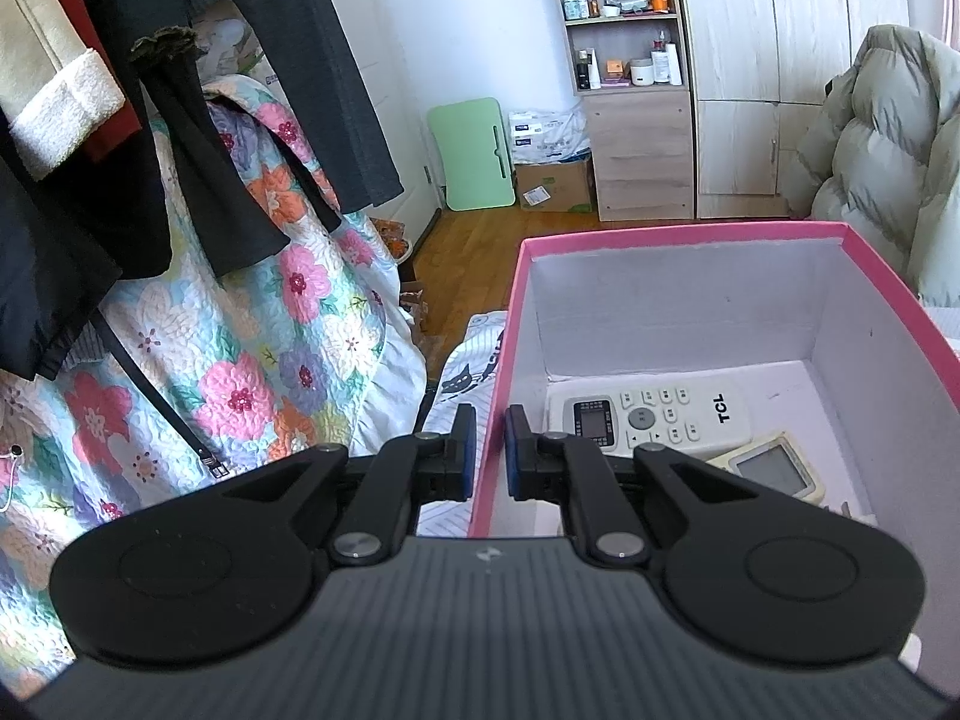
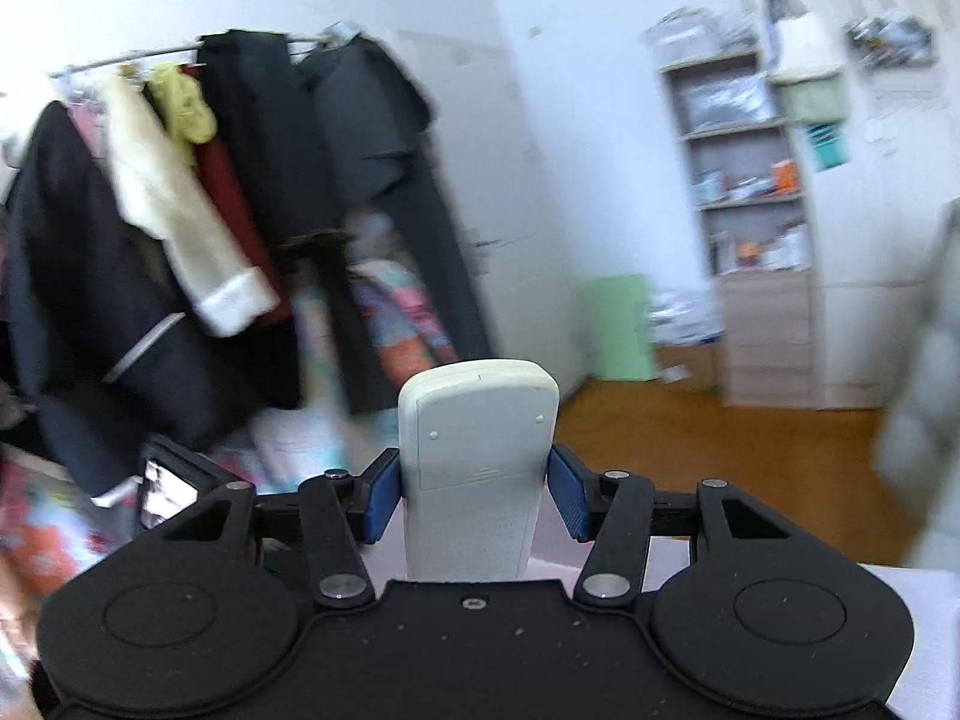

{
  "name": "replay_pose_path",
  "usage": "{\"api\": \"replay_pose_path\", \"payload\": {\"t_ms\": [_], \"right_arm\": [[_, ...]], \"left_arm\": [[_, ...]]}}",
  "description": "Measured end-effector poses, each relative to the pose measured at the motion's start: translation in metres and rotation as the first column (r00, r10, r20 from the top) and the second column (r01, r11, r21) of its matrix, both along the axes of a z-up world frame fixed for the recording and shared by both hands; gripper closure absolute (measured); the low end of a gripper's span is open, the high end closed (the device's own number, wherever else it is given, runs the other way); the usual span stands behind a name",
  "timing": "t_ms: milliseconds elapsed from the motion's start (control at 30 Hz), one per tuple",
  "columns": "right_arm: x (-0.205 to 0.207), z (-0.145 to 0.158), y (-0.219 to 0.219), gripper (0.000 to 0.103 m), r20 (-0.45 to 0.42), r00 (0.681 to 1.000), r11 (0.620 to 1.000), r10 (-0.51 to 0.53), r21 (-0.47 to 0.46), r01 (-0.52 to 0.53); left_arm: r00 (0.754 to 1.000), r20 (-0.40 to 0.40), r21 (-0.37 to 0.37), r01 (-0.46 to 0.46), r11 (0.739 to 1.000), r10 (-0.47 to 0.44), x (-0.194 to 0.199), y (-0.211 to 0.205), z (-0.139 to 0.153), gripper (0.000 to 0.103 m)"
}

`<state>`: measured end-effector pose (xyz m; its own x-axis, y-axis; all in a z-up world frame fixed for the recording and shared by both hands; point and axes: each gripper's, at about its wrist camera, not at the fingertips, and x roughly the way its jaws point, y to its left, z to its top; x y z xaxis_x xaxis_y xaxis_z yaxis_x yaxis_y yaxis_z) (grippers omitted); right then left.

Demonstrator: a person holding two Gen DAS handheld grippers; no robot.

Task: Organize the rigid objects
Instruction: 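Carry the cream power bank over the pink box with the right tool, then lower the cream power bank into the pink box and open the right tool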

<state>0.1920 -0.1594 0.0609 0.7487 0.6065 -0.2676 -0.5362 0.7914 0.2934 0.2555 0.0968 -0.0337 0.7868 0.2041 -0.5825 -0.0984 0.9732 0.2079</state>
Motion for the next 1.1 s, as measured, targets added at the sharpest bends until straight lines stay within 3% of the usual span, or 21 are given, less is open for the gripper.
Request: {"api": "replay_pose_path", "payload": {"t_ms": [67,200,400,567,700,1100], "right_arm": [[0.021,-0.01,0.027,0.045,-0.014,0.999,0.999,0.042,-0.015,-0.042],[0.059,-0.032,0.075,0.045,0.006,1.0,0.989,0.025,-0.144,-0.024],[0.099,-0.055,0.092,0.045,-0.06,0.997,0.969,0.05,-0.239,-0.063],[0.075,-0.066,0.086,0.045,-0.122,0.991,0.942,0.046,-0.324,-0.084],[0.052,-0.066,0.082,0.045,-0.101,0.993,0.913,0.053,-0.397,-0.089],[0.027,-0.078,0.077,0.052,-0.163,0.984,0.869,0.075,-0.473,-0.144]], "left_arm": [[1.0,0.0,-0.002,-0.001,1.0,0.001,0.0,0.0,0.0,0.094],[1.0,-0.001,0.012,0.0,1.0,0.0,0.0,-0.003,-0.001,0.093],[1.0,0.004,0.001,0.0,1.0,0.0,-0.002,-0.003,0.0,0.093],[1.0,0.012,0.001,0.001,1.0,-0.001,-0.002,-0.003,0.001,0.093],[1.0,0.014,0.0,-0.002,1.0,0.002,-0.002,-0.002,0.001,0.093],[1.0,0.015,-0.001,-0.002,1.0,0.002,-0.002,-0.001,0.001,0.093]]}}
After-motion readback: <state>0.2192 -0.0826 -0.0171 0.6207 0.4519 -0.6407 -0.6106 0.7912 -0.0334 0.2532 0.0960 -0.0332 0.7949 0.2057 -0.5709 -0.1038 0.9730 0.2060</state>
